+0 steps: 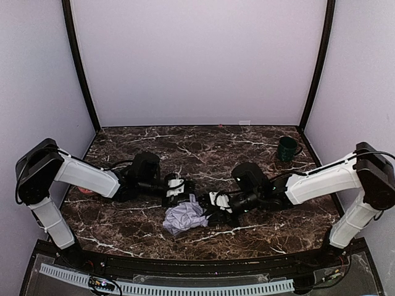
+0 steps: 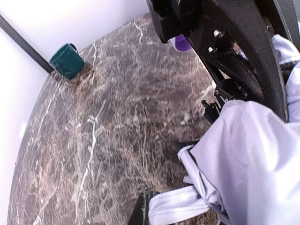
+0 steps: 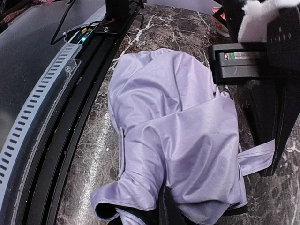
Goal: Put away the umbrella
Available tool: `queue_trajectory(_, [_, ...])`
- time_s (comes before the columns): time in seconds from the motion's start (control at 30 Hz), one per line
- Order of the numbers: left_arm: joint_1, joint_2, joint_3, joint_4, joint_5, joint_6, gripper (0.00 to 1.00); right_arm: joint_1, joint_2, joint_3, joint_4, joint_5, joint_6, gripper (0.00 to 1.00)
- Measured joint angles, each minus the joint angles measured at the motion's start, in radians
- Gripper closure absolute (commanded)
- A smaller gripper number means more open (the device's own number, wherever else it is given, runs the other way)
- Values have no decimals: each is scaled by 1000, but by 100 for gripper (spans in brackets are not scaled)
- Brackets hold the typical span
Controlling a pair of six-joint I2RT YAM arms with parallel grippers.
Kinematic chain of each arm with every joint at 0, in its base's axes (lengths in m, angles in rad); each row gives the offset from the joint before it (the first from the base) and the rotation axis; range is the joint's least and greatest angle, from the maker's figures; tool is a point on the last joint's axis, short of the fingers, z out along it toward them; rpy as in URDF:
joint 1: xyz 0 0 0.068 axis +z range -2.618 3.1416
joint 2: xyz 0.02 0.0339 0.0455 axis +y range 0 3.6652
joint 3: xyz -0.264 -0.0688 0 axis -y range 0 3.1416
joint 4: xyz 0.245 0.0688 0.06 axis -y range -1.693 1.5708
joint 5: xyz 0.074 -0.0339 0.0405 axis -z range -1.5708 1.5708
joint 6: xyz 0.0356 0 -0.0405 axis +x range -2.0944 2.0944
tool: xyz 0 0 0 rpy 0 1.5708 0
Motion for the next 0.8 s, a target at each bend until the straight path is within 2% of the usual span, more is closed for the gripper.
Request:
queue_trajectory(0.1, [1, 10, -10, 0, -29, 10, 100, -5, 71, -16, 103, -5, 95, 100])
queue_trajectory(0.27, [3, 80, -10, 27, -63, 13, 100, -10, 159, -16, 179, -10, 205, 100])
queue_trajectory(0.57, [7, 240, 4, 174, -116, 28, 99, -22, 256, 54, 128, -56, 313, 100])
queue_trajectory(0.67, [7, 278, 6, 239, -136, 31, 78, -26, 256, 60, 117, -56, 338, 100])
queue_trajectory(0.8, [24, 320, 53, 384, -277, 18, 43, -24, 259, 76, 89, -67, 368, 100])
